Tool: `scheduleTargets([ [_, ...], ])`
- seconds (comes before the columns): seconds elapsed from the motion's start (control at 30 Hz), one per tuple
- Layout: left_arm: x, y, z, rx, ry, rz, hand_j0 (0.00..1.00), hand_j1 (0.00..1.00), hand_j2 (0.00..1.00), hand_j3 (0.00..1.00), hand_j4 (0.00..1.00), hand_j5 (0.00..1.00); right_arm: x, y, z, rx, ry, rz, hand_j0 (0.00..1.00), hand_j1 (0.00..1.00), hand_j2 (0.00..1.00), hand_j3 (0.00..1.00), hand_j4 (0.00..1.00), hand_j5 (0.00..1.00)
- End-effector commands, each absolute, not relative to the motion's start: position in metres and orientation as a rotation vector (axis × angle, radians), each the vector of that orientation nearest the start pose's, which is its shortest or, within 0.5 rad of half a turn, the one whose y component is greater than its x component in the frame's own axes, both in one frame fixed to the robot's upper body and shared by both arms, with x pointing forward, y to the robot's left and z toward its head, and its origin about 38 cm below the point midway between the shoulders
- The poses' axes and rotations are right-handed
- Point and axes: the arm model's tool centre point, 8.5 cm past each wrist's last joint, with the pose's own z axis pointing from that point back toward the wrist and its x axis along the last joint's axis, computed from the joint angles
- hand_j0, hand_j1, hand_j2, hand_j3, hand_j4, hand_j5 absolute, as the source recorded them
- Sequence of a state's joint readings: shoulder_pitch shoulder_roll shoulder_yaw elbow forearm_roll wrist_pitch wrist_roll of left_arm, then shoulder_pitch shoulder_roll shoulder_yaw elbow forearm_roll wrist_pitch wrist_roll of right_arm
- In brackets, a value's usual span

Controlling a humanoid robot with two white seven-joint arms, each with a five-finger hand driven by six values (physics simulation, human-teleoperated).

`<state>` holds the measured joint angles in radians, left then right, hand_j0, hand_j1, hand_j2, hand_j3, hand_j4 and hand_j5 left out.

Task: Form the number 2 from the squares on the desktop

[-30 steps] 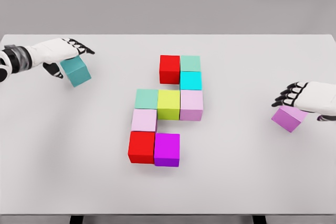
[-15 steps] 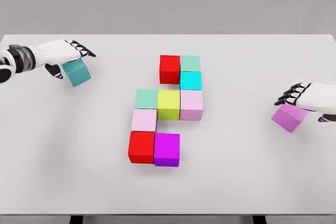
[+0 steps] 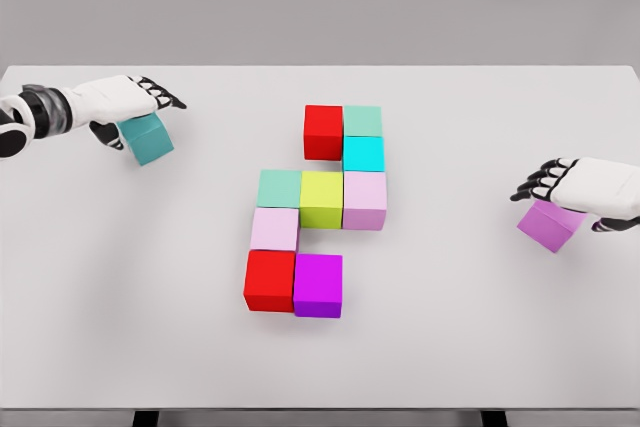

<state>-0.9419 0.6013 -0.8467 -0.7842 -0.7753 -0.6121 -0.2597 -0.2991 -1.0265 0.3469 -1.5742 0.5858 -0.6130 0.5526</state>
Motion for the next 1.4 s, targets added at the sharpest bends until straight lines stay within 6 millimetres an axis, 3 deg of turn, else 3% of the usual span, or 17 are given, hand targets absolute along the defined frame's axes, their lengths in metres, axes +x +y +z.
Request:
scheduleTargets([
  [0.0,0.5308,0.3407,0.1680,0.696,-1.092,-2.065,1.00,1.00,1.00,1.00,1.00,1.00,0.3731,-0.3945,0.1956,-0.573,-1.026,2.215,0.95,0.95,0.95,0.95,0.95,0.95],
  [0.13,0.5307,0.3380,0.1701,0.698,-1.101,-2.071,1.00,1.00,1.00,1.00,1.00,1.00,0.3726,-0.3956,0.1946,-0.582,-1.006,2.229,0.89,0.89,0.89,0.89,0.89,0.89],
  [0.57,0.5275,0.3413,0.1644,0.690,-1.084,-2.076,0.99,0.99,0.99,0.99,0.99,0.99,0.3726,-0.3934,0.1895,-0.582,-0.996,2.239,0.84,0.84,0.84,0.84,0.84,0.84],
  [0.8,0.5268,0.3422,0.1627,0.679,-1.051,-2.091,0.85,0.85,0.85,0.85,0.85,0.85,0.3725,-0.3937,0.1898,-0.587,-0.989,2.244,0.80,0.80,0.80,0.80,0.80,0.80],
  [0.9,0.5280,0.3432,0.1659,0.686,-1.051,-2.089,0.67,0.67,0.67,0.67,0.67,0.67,0.3716,-0.3900,0.1919,-0.590,-0.996,2.257,0.79,0.79,0.79,0.79,0.79,0.79],
  [1.23,0.5292,0.3459,0.1677,0.684,-1.028,-2.090,0.63,0.63,0.63,0.63,0.63,0.63,0.3712,-0.3888,0.1912,-0.595,-0.990,2.266,0.72,0.72,0.72,0.72,0.72,0.72],
  [1.3,0.5296,0.3462,0.1683,0.685,-1.029,-2.088,0.63,0.63,0.63,0.63,0.63,0.63,0.3710,-0.3893,0.1906,-0.591,-0.979,2.269,0.68,0.68,0.68,0.68,0.68,0.68],
  [1.37,0.5299,0.3461,0.1691,0.687,-1.030,-2.088,0.63,0.63,0.63,0.63,0.63,0.63,0.3701,-0.3895,0.1875,-0.569,-0.941,2.279,0.56,0.56,0.56,0.56,0.56,0.56],
])
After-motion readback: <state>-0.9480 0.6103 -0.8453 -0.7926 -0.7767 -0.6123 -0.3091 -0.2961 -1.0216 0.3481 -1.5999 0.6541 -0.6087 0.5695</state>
